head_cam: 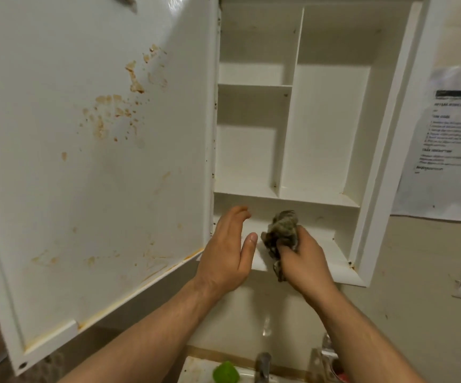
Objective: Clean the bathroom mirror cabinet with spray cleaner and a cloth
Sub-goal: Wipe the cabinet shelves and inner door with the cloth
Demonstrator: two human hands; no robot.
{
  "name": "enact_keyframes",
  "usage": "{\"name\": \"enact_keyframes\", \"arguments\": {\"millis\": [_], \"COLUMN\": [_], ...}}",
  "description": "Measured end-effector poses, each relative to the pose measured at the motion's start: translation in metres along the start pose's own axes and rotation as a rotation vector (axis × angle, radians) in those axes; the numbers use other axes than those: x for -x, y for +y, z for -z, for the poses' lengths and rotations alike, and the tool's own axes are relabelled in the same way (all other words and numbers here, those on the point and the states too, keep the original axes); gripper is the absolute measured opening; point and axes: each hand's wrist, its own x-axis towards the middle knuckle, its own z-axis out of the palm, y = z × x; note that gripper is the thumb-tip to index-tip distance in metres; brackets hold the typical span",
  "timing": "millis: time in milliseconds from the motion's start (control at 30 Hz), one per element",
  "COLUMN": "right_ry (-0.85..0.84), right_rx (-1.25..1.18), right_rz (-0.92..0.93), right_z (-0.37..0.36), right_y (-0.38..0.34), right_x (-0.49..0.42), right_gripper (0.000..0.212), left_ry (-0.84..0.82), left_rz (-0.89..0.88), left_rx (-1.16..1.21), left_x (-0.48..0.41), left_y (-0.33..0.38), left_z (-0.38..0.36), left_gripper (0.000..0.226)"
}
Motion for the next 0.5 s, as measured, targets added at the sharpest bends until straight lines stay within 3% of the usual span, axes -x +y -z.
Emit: {"name": "enact_keyframes", "arguments": {"millis": [67, 167, 333, 400, 500], "right_ry": [0.01, -0.025, -0.046, 0.048, 0.099], "right_rx": [-0.258, -0.46, -0.512, -0.503, -0.663], "right_rz": [-0.017, 0.073, 0.365, 0.473, 0.495], "right_z": [0.001, -0.003, -0.013, -0.014, -0.018], "right_y": [-0.014, -0.048, -0.125, -0.16, -0.223], "right_x": [-0.009, -0.021, -0.038, -0.054, -0.087], "right_gripper": [0.018, 0.021, 0.027, 0.028, 0.024], "left_ry": [0.036, 0.123, 0.33, 0.416, 0.443], "left_rz": [-0.009, -0.052, -0.06, -0.038, -0.021], "left_rx": [0.007, -0.022, -0.079, -0.158, -0.376], "left_x": [-0.008, -0.027, -0.067, -0.081, -0.096], "left_y": [0.007, 0.018, 0.046, 0.06, 0.083], "left_z": [0.006, 0.026, 0.08, 0.105, 0.146], "left_gripper": [0.053, 0.05, 0.045, 0.042, 0.042]}}
